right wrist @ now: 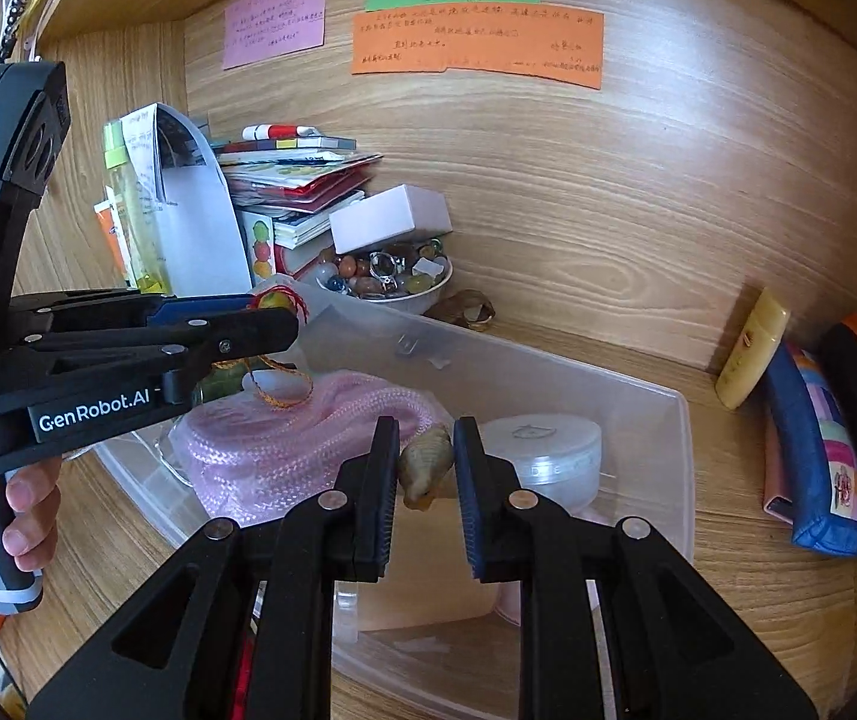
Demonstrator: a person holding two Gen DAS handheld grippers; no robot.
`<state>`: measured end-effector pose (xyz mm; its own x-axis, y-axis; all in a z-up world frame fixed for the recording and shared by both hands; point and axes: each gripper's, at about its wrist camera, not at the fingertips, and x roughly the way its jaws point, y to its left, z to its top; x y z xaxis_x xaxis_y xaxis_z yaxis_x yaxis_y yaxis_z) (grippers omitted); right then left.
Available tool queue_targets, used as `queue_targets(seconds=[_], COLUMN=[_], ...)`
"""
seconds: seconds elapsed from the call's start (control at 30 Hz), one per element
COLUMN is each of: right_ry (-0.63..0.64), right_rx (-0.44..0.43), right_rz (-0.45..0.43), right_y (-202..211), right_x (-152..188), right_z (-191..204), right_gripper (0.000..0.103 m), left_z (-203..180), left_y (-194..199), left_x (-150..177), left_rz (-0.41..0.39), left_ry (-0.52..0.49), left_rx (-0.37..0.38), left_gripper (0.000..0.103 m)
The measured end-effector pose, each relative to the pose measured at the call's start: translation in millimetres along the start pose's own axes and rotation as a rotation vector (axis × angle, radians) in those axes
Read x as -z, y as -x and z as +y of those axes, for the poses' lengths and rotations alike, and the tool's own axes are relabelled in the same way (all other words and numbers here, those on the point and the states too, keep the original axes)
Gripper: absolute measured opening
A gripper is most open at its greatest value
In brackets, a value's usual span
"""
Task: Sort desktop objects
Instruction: 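Carry the gourd ornament and seashell over the clear box, then lower both items into the clear box and open both grippers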
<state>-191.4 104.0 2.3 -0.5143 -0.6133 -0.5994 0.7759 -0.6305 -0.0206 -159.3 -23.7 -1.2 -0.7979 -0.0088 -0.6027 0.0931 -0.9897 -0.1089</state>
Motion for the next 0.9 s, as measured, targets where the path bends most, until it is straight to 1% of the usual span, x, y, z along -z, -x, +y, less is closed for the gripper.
queue_targets(seconds=[0.17,0.33,0.43,0.53,0.6,0.67,0.7,0.73,0.77,0.8,0.83,0.9], right_ry=[0.008,0.021,0.029,0.034,0.037,0.045,0.049,0.050,0.051,0.049,0.049,0.053], right_rx=[0.029,0.048,0.054,0.064,0.075,0.090,0.099,0.109,0.123,0.145,0.168,0.201], right_rz=[0.007,0.006,0.010,0.003,-0.011,-0.036,-0.050,-0.064,-0.076,-0.092,-0.110,-0.137], right_y=[-1.8,-2.3,-3.3,-1.5,1.9,7.2,10.1,12.9,15.4,18.0,20.8,25.7], right_x=[3.2,3.5,3.6,3.7,3.2,2.6,2.3,1.7,1.2,0.6,0.1,-1.0], right_z=[-0.5,0.9,1.9,1.9,2.3,2.8,3.0,2.6,2.5,2.3,2.0,1.0], right_gripper=[0.017,0.017,0.019,0.030,0.048,0.056,0.059,0.064,0.075,0.086,0.088,0.090], left_z=[-0.9,-0.8,-0.9,-2.3,-3.5,-5.1,-5.2,-5.7,-6.2,-6.5,-6.9,-7.7], left_y=[0.2,-4.4,-4.8,-3.7,-2.9,-1.7,-0.8,0.3,1.1,1.9,3.0,5.9], left_x=[1.5,3.4,3.9,4.5,4.8,5.2,5.4,5.6,5.8,6.1,6.3,6.4], left_rz=[-0.003,0.018,0.017,0.013,0.010,0.006,0.001,-0.006,-0.014,-0.023,-0.033,-0.052], left_ry=[-0.004,-0.008,-0.013,-0.020,-0.027,-0.034,-0.036,-0.039,-0.042,-0.045,-0.050,-0.057], left_rx=[-0.007,-0.008,-0.010,-0.011,-0.009,-0.012,-0.015,-0.019,-0.031,-0.045,-0.056,-0.068], left_gripper=[0.025,0.025,0.025,0.026,0.026,0.029,0.034,0.041,0.046,0.057,0.064,0.068])
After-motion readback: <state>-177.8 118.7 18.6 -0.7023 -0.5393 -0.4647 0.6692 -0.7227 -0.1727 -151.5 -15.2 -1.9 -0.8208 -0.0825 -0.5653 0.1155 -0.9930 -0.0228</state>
